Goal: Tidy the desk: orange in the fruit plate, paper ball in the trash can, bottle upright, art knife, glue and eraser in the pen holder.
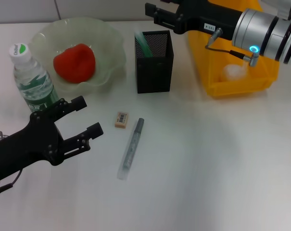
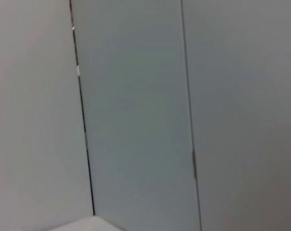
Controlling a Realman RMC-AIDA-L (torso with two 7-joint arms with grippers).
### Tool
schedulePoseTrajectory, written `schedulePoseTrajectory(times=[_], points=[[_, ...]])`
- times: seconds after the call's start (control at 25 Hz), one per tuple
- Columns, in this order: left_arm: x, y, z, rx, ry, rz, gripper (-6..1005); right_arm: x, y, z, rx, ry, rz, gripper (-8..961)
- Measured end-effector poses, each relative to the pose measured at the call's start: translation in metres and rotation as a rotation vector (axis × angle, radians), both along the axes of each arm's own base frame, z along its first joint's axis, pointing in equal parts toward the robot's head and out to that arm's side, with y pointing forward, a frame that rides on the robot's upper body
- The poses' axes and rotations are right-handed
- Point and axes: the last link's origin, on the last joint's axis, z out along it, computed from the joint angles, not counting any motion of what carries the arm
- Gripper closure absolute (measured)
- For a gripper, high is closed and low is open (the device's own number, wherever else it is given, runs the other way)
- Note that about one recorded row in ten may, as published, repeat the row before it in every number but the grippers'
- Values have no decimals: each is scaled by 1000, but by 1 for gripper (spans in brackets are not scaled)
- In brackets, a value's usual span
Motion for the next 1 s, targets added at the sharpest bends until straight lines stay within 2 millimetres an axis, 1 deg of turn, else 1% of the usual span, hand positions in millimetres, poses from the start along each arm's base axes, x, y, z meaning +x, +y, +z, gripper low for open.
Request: schedulePoseTrajectory(times=[0.08, 0.32, 0.44, 0.56, 0.64, 0.76, 0.88, 1.0], points=[[0, 0, 0, 0, 1, -1, 187, -1, 1, 3, 14, 26, -5, 460], [-2, 0, 2, -1, 13, 0, 186, -8, 4, 14, 37, 106, -5, 288], [-3, 0, 3, -3, 20, 0, 187, -15, 0, 19, -1, 123, 38, 272], [-4, 0, 4, -4, 26, 0, 187, -18, -10, 26, -27, 122, 105, 257], [-5, 1, 4, -2, 31, 2, 187, -15, -19, 32, -34, 135, 143, 247], [-5, 3, 5, 2, 37, 3, 187, -6, -35, 39, -62, 162, 184, 231], [-5, 6, 6, 5, 42, 0, 187, 11, -53, 43, -102, 179, 193, 216], [-2, 10, 6, 3, 46, -8, 186, 32, -70, 43, -144, 179, 153, 200]])
